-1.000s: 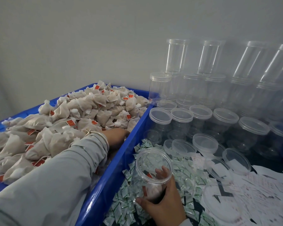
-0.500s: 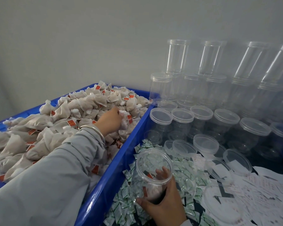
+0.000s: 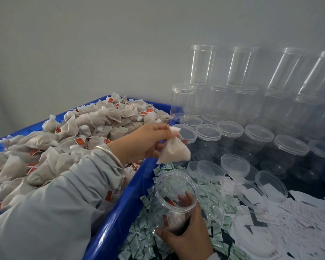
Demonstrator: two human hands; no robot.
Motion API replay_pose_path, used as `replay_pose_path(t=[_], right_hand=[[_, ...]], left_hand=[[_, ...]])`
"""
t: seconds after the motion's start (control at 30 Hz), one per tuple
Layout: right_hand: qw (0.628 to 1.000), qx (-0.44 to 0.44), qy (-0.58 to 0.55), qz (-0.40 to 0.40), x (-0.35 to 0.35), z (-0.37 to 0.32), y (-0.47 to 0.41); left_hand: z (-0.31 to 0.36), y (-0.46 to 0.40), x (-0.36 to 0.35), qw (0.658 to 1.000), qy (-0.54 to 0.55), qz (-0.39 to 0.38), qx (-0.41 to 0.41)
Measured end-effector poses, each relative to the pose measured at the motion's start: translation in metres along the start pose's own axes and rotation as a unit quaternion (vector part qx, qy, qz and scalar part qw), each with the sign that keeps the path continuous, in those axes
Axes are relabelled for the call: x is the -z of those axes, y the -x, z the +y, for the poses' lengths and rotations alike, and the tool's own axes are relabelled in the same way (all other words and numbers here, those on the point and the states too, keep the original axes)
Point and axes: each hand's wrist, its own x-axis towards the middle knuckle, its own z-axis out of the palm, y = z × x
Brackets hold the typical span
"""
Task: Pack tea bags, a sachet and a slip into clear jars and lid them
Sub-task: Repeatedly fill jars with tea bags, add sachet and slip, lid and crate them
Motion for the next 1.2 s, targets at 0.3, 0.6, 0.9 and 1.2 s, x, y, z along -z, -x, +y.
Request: replay_pose_path(t=[0.3,0.6,0.9,1.2], right_hand=[[0.998,-0.01,-0.061,-0.019,-0.001,-0.005,-0.002],[0.999,-0.009,-0.046,0.0,0.0,-0.01,0.002],[1.0,-0.003,-0.011,0.004,0.0,-0.004,0.002],[1.0,0.003,-0.004,0.004,0.002,-0.004,0.001]], left_hand=[[-0.005,-0.002,-0.001,0.997,-0.066,-0.049,0.006],[-0.015,-0.021,0.035,0.959,-0.159,0.235,-0.027],[-0.064,-0.036,0.062,0.792,-0.589,0.122,0.108],[-0.074,-0.038,0.055,0.782,-0.611,0.056,0.109]])
